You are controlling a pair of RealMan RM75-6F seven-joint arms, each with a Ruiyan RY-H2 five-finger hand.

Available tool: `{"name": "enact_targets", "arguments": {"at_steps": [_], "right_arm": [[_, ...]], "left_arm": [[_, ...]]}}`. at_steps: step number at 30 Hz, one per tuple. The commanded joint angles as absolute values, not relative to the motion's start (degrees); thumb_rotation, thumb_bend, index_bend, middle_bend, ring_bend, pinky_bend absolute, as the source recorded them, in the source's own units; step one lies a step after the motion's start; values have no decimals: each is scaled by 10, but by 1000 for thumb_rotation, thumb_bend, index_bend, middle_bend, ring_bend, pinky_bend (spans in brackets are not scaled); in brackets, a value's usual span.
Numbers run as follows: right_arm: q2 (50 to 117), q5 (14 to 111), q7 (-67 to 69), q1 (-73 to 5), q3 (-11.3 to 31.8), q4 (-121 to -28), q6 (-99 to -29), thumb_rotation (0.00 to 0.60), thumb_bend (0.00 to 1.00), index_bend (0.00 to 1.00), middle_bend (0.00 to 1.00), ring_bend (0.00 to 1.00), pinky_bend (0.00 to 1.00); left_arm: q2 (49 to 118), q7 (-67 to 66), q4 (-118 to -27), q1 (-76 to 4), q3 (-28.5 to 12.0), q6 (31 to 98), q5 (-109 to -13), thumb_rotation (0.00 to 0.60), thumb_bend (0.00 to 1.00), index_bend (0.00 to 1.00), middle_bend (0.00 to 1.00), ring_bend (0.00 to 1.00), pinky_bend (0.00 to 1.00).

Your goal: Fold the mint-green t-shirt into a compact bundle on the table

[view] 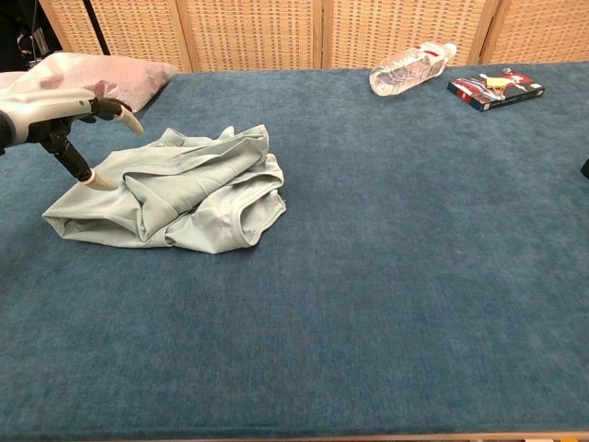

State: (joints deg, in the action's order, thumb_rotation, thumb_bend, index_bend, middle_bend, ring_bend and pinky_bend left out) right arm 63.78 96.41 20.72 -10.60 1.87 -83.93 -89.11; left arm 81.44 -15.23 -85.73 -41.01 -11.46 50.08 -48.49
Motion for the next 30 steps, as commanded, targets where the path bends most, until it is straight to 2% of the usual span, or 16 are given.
{"name": "enact_targets", "arguments": {"at_steps": [1,11,19,30], "right_arm": [[638,964,207,-106,19,-839,-892,600,0,0,0,0,0],[637,963,210,-105,19,-838,-893,600,0,0,0,0,0],[638,963,208,-106,19,-837,-892,600,0,0,0,0,0],[638,963,208,-106,18,-838,-892,600,0,0,0,0,0]], "left_arm": [[825,-169,-858,-418,-113,508,-469,600,211,266,0,0,0],[852,-194,-848,-428,-111,521,-435,600,261,326,0,0,0],[864,-178,-837,-426,-111,527,-449,600,309,401,0,0,0],[875,-180,-826,-427,-111,529,-445,600,327,493,0,0,0]]}}
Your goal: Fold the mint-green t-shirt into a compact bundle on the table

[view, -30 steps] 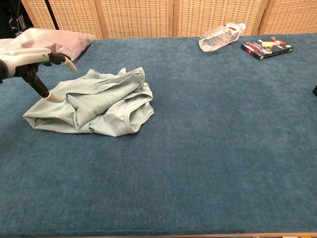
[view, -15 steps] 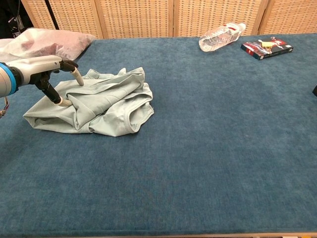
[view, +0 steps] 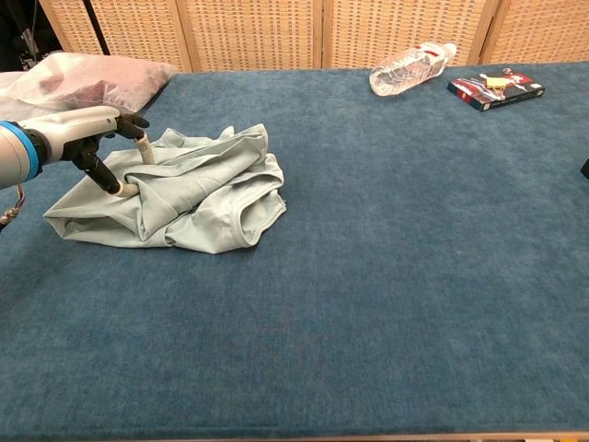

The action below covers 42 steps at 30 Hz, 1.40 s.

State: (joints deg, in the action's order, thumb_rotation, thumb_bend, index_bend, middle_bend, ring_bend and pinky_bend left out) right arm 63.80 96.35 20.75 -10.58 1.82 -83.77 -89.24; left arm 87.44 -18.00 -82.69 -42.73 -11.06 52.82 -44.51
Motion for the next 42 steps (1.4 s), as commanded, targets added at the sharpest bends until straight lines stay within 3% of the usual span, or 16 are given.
{"name": "enact_targets", "arguments": {"at_steps": [1,14,25,42], "right_arm": [[638,964,208,-106,18,-837,-893,600,0,0,0,0,0],[637,964,208,-105,18,-838,-893,600,0,0,0,0,0],[637,963,208,-106,18,-838,-892,600,0,0,0,0,0],[638,964,205,-105,17,-840,-893,600,0,0,0,0,0]], "left_arm": [[876,-179,-826,-427,-111,530,-445,600,330,499,0,0,0],[879,-174,-824,-421,-111,542,-465,600,425,553,0,0,0],[873,-161,-827,-415,-110,546,-489,600,442,589,0,0,0],[851,-82,-862,-394,-91,602,-683,600,459,635,0,0,0]]}}
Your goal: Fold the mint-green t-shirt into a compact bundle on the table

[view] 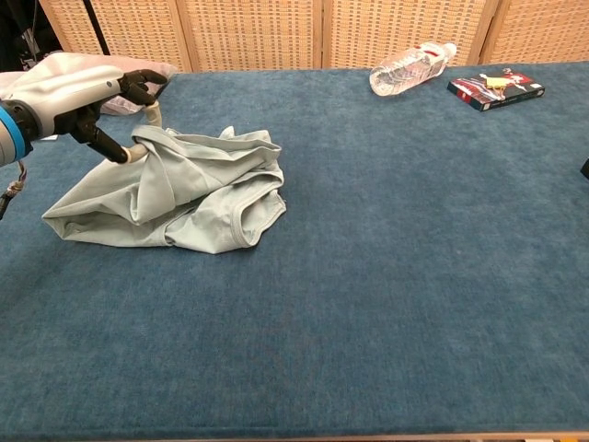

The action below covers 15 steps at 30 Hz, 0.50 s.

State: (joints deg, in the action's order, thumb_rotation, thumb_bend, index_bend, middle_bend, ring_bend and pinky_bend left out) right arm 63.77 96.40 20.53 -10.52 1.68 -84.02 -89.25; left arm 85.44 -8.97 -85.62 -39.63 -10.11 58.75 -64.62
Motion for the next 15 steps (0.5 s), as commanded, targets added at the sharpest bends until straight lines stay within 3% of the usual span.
{"name": "enact_targets", "arguments": {"at_steps": [1,15], "right_arm": [[638,964,205,-105,17,-841,-893,600,0,0,0,0,0],[635,966,205,-102,15,-843,-897,600,0,0,0,0,0]], "left_arm": [[851,-84,-862,-395,-87,605,-697,600,457,636,0,0,0],[861,-149,-833,-407,-27,632,-855,600,409,647,0,0,0]]}}
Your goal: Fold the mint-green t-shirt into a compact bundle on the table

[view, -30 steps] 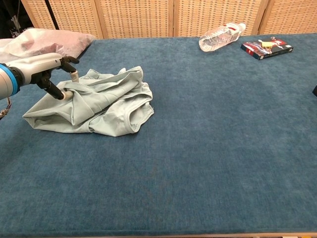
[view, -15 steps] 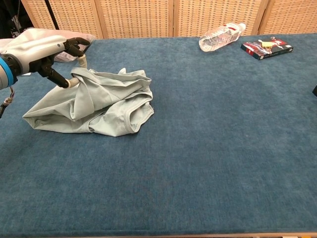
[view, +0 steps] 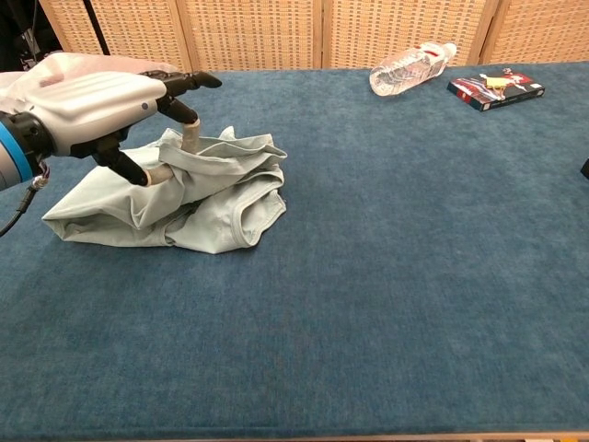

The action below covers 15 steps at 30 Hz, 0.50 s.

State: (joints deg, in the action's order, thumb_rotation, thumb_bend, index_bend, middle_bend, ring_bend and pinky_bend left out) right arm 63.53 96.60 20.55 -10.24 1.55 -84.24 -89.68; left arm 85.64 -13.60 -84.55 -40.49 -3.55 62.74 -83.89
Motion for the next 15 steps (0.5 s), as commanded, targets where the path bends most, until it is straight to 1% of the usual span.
{"name": "enact_targets", "arguments": {"at_steps": [1,7,15], "right_arm": [[635,967,205,-102,15,-843,-897,600,0,0,0,0,0],[635,966,204,-102,15,-844,-897,600,0,0,0,0,0],[634,965,204,-102,16,-844,-896,600,0,0,0,0,0]], "left_arm": [[864,-154,-827,-408,-25,634,-861,600,408,647,0,0,0],[887,-177,-792,-414,-18,647,-901,600,402,655,0,0,0],[908,-170,-749,-426,-3,673,-966,600,389,677,0,0,0]]}}
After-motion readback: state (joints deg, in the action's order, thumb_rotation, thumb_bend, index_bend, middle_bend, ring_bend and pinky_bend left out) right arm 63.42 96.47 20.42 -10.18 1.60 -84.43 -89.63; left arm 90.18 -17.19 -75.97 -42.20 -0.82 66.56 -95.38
